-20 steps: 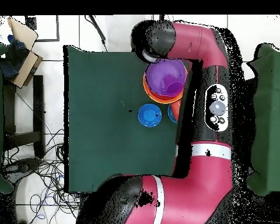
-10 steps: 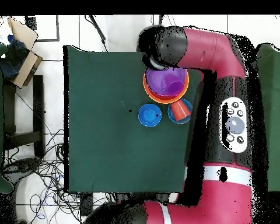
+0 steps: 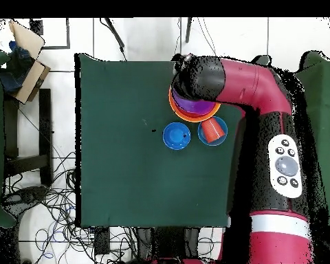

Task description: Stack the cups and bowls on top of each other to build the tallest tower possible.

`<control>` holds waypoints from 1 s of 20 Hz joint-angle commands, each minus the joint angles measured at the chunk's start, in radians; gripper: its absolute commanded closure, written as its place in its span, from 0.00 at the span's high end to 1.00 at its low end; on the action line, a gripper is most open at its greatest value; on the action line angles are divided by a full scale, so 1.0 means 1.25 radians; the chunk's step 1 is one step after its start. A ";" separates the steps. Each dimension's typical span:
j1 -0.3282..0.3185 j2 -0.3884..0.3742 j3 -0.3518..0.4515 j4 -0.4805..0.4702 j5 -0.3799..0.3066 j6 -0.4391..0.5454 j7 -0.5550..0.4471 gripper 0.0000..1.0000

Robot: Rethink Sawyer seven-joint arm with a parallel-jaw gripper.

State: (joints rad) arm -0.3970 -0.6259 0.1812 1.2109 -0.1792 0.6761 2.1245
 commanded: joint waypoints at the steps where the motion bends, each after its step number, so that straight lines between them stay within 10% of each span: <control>1: 0.008 0.017 0.023 0.172 -0.026 -0.095 0.032 1.00; 20: 0.039 0.019 -0.060 0.167 -0.075 -0.145 0.019 1.00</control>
State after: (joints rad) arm -0.3709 -0.6236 0.1316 1.3303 -0.1799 0.5458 2.1245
